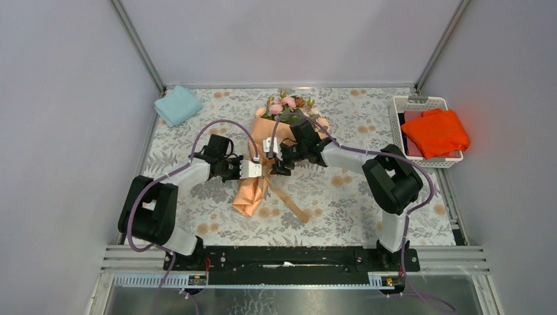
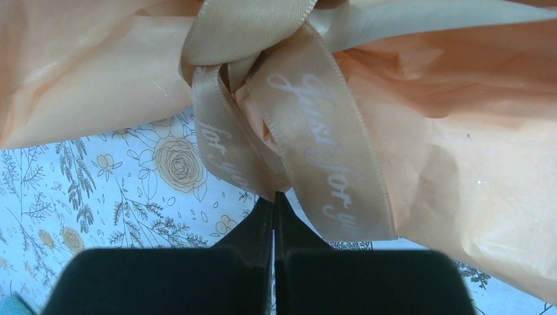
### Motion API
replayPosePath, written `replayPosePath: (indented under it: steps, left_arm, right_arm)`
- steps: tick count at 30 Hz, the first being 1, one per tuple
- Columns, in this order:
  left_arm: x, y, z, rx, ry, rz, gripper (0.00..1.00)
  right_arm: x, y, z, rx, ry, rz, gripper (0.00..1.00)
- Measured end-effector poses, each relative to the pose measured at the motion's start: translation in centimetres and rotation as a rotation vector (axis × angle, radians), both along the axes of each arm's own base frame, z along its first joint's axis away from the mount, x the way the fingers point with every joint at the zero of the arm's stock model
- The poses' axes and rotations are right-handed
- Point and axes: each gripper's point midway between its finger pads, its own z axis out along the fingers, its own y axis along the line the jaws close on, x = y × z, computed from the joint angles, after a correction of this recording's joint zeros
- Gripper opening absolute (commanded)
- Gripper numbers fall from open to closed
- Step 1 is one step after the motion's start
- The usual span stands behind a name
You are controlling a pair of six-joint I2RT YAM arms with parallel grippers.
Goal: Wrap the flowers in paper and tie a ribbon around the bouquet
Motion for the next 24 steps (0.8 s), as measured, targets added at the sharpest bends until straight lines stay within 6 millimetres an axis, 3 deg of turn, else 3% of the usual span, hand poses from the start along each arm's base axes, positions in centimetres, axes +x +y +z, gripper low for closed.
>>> replayPosePath:
  steps: [3,9,11,18,24]
  left_arm:
    - [0.0,0.0,0.0,0.000,0.000,0.000,0.00]
    - [0.0,0.0,0.0,0.000,0.000,0.000,0.00]
    - [0.0,0.0,0.0,0.000,0.000,0.000,0.00]
    - [0.1,0.0,0.1,-0.002,0.000,0.005,0.00]
    - [0.2,-0.1,0.2,-0.005,-0.005,0.006,0.00]
  right_arm:
    - [0.2,-0.1,-1.5,-0.050,0.001,0.017,0.57]
    - [0.3,-0.4,-3.1,-0.102,0.007,0.035,0.21]
    - [0.3,-0.4,-3.1,-0.106,0.003,0.034,0.15]
    - [0.1,-0.4,-3.2,-0.088,0.018,0.006,0.17]
    - [-0.3,-0.2,-2.9,-0.067,0.052,-0.026,0.26]
